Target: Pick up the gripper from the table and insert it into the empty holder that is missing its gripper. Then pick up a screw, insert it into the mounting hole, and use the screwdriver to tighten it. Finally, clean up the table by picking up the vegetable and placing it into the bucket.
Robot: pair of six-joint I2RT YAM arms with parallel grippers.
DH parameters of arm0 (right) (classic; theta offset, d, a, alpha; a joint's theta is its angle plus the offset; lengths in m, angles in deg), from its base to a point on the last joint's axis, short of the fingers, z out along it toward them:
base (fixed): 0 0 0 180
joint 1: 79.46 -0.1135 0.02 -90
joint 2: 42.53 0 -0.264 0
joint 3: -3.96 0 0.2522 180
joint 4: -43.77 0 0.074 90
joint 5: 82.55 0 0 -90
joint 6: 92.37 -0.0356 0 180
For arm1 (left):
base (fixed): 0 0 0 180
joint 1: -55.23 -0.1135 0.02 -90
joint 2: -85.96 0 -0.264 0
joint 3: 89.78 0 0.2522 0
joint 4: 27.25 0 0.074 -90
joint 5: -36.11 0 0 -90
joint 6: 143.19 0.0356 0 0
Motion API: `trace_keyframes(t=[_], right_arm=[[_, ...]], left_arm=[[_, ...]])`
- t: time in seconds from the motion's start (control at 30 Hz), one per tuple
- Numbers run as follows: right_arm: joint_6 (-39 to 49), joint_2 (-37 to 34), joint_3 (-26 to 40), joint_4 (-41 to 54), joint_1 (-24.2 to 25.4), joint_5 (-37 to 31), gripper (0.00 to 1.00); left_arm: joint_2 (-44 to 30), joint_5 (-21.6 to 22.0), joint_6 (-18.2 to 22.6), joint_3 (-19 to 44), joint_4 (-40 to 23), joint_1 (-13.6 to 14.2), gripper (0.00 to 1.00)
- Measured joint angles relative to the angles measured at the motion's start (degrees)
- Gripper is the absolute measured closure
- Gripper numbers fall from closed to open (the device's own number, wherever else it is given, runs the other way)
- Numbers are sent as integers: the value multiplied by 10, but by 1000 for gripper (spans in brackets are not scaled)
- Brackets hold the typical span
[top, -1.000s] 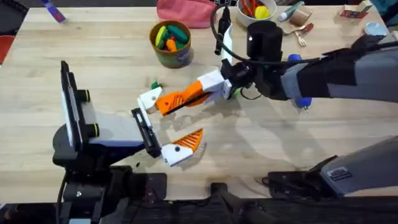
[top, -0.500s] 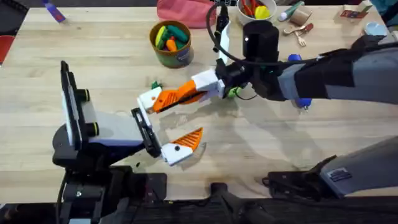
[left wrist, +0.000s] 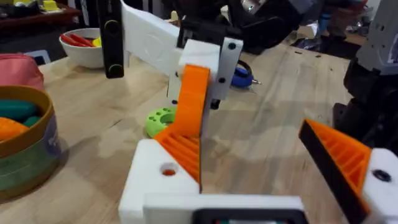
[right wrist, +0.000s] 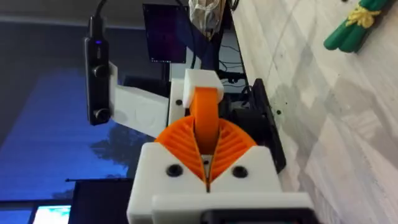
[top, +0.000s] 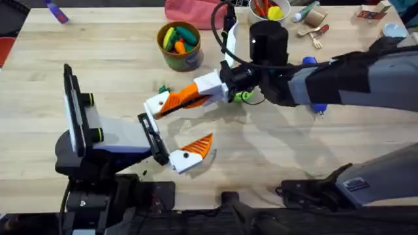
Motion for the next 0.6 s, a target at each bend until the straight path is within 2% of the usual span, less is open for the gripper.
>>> trace_keyframes(t=[0.6], right_arm=[[-4, 0, 1, 0, -3, -5, 993]], left_arm=[[0, 0, 0, 0, 0, 0, 15]])
